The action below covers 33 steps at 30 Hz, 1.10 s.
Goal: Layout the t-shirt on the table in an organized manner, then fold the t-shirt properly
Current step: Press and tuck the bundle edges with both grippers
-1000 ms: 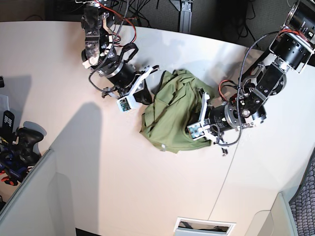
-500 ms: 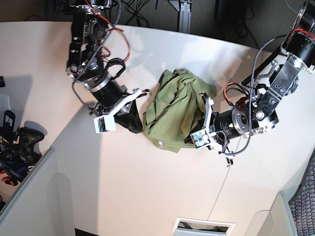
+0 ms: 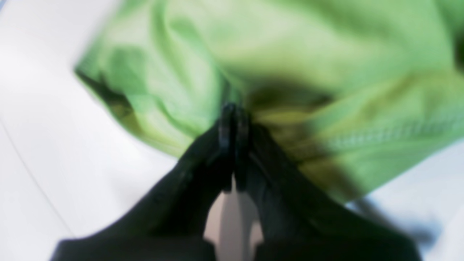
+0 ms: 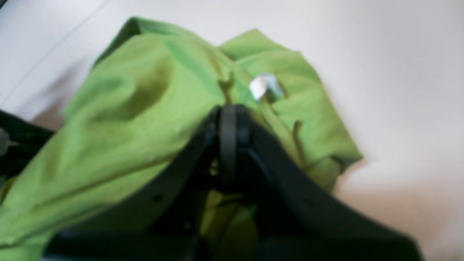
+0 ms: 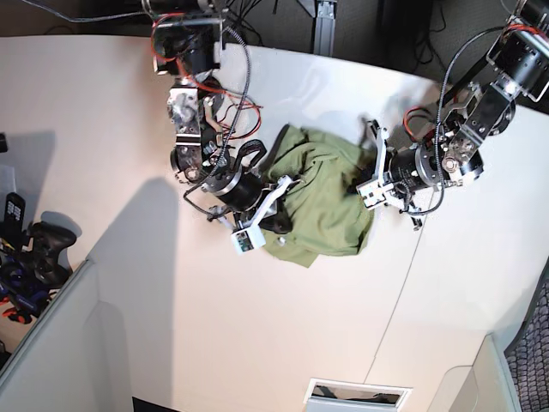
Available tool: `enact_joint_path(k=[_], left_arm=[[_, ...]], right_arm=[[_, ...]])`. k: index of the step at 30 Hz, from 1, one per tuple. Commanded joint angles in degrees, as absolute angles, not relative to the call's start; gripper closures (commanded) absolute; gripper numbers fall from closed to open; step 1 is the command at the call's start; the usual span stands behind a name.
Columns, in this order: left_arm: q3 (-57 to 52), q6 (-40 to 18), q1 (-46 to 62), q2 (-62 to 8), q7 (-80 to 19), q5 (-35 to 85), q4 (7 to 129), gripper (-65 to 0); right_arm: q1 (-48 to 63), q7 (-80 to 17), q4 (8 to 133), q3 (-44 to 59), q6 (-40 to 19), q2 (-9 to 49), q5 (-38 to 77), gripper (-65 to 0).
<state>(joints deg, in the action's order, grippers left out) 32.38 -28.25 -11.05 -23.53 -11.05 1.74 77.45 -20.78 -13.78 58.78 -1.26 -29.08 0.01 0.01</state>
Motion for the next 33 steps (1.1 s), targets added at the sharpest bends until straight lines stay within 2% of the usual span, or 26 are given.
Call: enact_joint_path(k=[1,9,15,22,27,33], left_arm=[[31.9,-27.9,-12.2,-23.8,-10.5,1.2,76.7,0.0],[31.7,-26.6,-12.6,-23.0,-9.6,0.8,74.8,0.0],[25.7,-26.2,-12.1,-23.0,-15.0,3.0,84.6,0.0],[23.6,-28.3,-11.4,-27.6,-19.8,9.7,96.0,0.0],[23.6,-30.1,-7.7,-29.1,-20.0,12.0,98.5,0.0],[23.6,-31.1,-1.7,-28.2,-16.9,11.7,98.5,0.0]], right_arm=[[-22.2,-14.4,57.5,-1.3,-28.7,0.2,-1.9,0.0],[-22.4,-12.6,55.4,-1.3,-28.7,0.1,-3.0,0.0],[-22.0,-16.0,63.8,-1.2,-28.7,0.2,0.7,0.0],[-22.0,-21.8,73.7,-1.2,-28.8,0.1,6.2,0.0],[-21.4,-26.0,75.9,-1.3,-28.8,0.1,11.9,0.0],[-14.6,-26.8,78.6,-2.1,-28.9,0.0,15.2,0.0]])
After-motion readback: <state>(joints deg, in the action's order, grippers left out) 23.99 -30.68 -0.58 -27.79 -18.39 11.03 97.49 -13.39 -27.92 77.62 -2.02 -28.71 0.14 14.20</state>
